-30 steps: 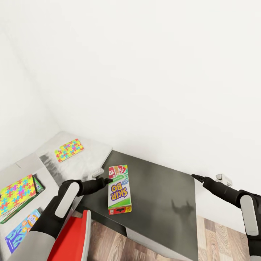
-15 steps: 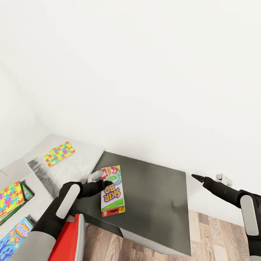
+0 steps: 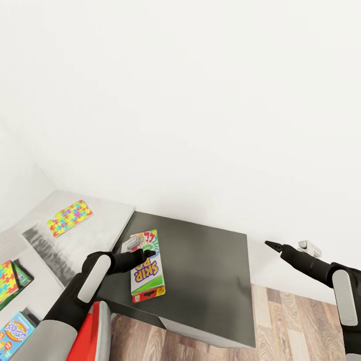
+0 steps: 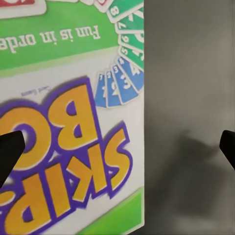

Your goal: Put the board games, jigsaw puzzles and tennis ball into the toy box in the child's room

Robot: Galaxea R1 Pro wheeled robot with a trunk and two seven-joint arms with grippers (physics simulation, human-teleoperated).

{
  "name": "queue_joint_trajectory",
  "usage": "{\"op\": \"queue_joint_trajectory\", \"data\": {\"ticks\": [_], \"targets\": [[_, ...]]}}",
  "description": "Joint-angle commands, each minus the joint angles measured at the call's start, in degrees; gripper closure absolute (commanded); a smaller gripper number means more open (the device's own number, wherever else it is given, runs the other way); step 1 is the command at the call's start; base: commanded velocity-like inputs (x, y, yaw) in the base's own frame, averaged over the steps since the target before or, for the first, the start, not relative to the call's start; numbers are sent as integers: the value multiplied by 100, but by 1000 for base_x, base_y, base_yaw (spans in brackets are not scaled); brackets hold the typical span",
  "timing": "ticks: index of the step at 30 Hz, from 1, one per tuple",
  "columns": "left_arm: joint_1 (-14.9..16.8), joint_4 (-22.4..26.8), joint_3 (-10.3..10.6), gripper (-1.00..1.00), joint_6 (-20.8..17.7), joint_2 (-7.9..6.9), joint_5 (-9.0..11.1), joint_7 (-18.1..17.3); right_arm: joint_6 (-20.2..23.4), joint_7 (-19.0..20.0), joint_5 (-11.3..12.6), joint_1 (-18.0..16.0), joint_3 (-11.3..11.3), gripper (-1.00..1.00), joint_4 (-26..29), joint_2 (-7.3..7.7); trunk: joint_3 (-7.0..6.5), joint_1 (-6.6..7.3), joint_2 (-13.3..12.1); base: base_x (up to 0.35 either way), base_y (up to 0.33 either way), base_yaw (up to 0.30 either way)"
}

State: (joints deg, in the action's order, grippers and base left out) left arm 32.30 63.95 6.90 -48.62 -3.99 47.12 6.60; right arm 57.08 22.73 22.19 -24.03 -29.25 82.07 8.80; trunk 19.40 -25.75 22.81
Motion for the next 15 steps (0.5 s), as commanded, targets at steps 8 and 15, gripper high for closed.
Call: {"op": "queue_joint_trajectory", "data": {"ticks": [8,15], "targets": [[4,7,12,-100,-6,-5,61,55,27,58,-48,-6,-10,-100,2,-1,10,-3,11,0,0,-20],[4,5,8,-100,-1,-5,61,55,27,57,-48,-6,-10,-100,2,-1,10,-3,11,0,0,-6]]}}
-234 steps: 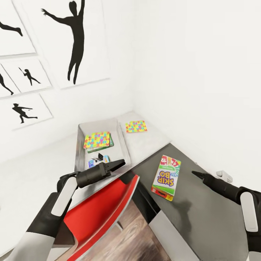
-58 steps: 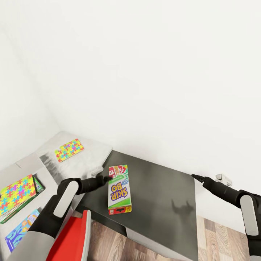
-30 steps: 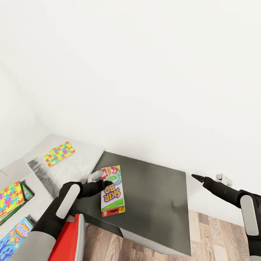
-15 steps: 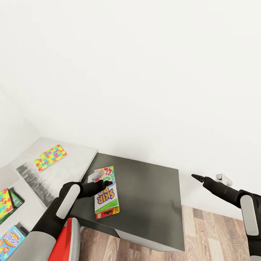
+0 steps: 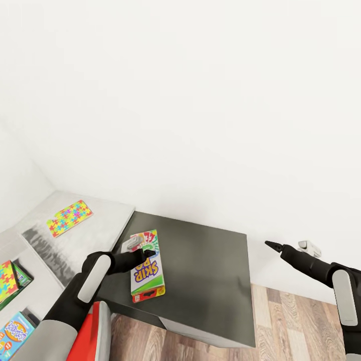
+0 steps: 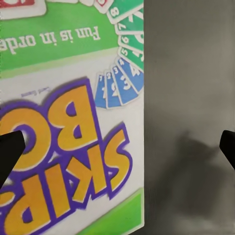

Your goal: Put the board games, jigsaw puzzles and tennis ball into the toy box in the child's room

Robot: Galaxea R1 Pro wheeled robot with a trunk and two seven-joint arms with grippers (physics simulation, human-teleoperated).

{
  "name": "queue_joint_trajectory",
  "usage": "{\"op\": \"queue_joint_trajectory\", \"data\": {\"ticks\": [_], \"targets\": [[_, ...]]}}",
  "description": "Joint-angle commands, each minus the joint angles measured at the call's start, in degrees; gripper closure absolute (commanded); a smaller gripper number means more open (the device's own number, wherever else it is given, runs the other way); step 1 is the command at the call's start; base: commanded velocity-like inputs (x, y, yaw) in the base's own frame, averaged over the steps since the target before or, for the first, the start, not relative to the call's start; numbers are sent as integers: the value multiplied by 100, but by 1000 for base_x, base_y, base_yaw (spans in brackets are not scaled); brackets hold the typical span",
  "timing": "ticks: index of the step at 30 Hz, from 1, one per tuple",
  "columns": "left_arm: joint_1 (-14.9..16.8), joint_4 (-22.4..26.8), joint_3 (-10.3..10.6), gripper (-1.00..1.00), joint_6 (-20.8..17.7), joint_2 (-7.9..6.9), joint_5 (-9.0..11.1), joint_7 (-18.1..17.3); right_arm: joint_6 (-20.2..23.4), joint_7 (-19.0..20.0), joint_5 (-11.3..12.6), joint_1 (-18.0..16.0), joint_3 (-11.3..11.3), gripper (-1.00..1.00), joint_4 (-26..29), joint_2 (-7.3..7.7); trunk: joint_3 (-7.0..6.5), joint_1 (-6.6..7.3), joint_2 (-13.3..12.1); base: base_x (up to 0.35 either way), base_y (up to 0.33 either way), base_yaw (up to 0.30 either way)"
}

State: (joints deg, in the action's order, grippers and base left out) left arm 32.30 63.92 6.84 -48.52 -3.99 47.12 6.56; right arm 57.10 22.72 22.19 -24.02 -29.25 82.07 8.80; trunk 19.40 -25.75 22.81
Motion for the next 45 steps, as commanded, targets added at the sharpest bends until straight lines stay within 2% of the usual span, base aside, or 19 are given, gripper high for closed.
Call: {"op": "queue_joint_trajectory", "data": {"ticks": [1,6,11,14,22,39,45], "targets": [[4,10,13,-100,-10,-5,61,60,25,58,-48,-6,-10,-100,2,-1,10,-3,11,0,0,-2],[4,74,5,-100,-9,-5,64,58,26,57,-48,-6,-10,-100,2,-1,10,-3,11,0,0,-2],[4,386,-89,-100,-12,-16,62,61,25,57,-48,-6,-10,-100,2,-1,10,-3,11,0,0,0],[4,560,-270,-100,-14,-32,62,63,24,58,-48,-6,-10,-100,2,-1,10,-3,11,0,0,0],[4,686,-493,-100,-16,-45,61,64,26,57,-48,-8,-10,-100,2,-1,10,-3,11,0,0,0],[4,674,-571,-100,-17,-49,54,67,28,57,-48,-6,-10,-100,2,-1,10,-3,11,0,0,0],[4,362,-576,-100,-13,-55,40,71,25,57,-48,-8,-10,-100,2,-1,10,-3,11,0,0,0]]}}
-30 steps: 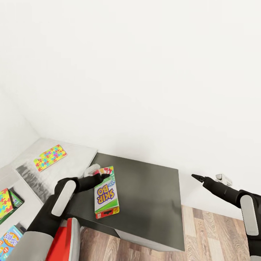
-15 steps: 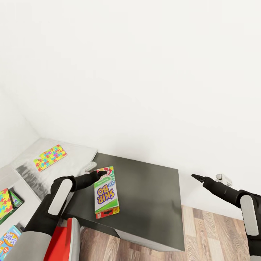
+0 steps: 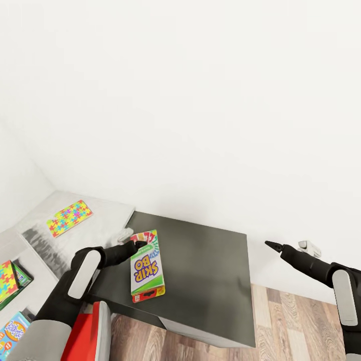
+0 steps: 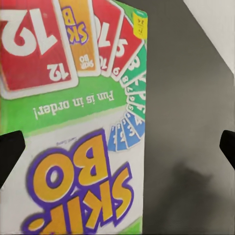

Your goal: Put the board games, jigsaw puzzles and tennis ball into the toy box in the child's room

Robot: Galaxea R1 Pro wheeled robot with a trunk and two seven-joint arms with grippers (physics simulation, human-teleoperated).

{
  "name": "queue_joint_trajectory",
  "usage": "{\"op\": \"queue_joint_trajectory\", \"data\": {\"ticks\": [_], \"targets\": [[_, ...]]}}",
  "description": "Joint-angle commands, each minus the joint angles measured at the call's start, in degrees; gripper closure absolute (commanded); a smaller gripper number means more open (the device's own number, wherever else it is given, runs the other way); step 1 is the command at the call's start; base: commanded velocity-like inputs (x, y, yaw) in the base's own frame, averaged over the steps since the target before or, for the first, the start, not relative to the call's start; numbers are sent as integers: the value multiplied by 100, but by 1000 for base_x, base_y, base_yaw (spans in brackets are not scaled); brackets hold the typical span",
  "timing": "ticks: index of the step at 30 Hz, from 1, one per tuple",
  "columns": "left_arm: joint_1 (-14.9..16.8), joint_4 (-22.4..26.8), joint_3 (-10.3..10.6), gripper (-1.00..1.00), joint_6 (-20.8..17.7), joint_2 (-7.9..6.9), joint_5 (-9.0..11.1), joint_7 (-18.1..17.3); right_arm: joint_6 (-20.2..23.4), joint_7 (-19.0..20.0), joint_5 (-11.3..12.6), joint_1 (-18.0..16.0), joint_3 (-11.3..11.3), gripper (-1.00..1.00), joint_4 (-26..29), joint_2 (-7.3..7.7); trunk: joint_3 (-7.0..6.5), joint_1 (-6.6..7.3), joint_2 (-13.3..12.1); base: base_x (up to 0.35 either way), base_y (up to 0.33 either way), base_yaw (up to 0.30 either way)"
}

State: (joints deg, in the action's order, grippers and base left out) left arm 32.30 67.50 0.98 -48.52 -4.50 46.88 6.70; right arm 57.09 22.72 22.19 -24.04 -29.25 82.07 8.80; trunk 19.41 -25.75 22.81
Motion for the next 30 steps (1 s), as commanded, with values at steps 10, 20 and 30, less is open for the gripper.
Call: {"op": "queue_joint_trajectory", "data": {"ticks": [10,20,30], "targets": [[4,-455,8,-100,107,-7,-96,66,27,58,-48,-5,-10,-100,2,-1,10,-3,11,0,0,0],[4,-594,8,-100,443,-7,-223,67,26,58,-48,-5,-10,-100,2,-1,10,-3,11,0,0,0],[4,-605,8,-100,510,-14,-244,63,25,58,-48,-7,-10,-100,2,-1,10,-3,11,0,0,0]]}}
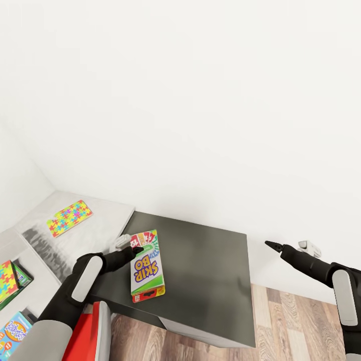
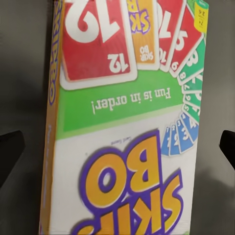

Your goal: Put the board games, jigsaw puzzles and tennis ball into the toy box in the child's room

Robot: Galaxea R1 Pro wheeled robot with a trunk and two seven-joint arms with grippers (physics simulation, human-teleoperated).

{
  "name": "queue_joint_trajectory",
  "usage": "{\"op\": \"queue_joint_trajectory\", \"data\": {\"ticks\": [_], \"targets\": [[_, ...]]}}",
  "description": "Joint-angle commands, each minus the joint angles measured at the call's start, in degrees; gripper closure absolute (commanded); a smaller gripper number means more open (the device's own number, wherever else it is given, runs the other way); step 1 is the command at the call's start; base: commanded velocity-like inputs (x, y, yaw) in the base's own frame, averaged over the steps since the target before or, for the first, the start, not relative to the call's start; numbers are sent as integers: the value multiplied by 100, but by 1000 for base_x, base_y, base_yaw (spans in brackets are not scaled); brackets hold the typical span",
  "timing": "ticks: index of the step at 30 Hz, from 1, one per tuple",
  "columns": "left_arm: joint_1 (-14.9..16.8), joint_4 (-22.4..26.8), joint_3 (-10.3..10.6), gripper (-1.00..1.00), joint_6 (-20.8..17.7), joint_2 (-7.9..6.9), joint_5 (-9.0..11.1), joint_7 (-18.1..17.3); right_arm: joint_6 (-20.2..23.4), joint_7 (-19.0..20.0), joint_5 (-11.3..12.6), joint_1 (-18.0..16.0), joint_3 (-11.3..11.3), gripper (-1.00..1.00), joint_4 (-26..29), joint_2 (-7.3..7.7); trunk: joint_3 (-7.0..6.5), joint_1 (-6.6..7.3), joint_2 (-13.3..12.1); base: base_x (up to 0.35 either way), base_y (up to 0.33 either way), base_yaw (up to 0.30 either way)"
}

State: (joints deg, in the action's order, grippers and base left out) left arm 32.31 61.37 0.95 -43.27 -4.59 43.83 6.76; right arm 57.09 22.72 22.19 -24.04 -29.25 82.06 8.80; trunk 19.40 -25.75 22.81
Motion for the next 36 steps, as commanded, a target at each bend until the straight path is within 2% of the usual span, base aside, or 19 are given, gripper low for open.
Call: {"op": "queue_joint_trajectory", "data": {"ticks": [1,19,36], "targets": [[3,7,10,-100,-12,-8,60,57,27,58,-48,-6,-10,-100,2,-1,10,-3,11,0,0,0],[3,-17,10,-100,2,-23,54,59,30,58,-48,-6,-10,-100,2,-1,10,-3,11,0,0,0],[3,-450,10,-100,11,-24,53,54,25,58,-48,-5,-10,-100,2,-1,10,-3,11,0,0,0]]}}
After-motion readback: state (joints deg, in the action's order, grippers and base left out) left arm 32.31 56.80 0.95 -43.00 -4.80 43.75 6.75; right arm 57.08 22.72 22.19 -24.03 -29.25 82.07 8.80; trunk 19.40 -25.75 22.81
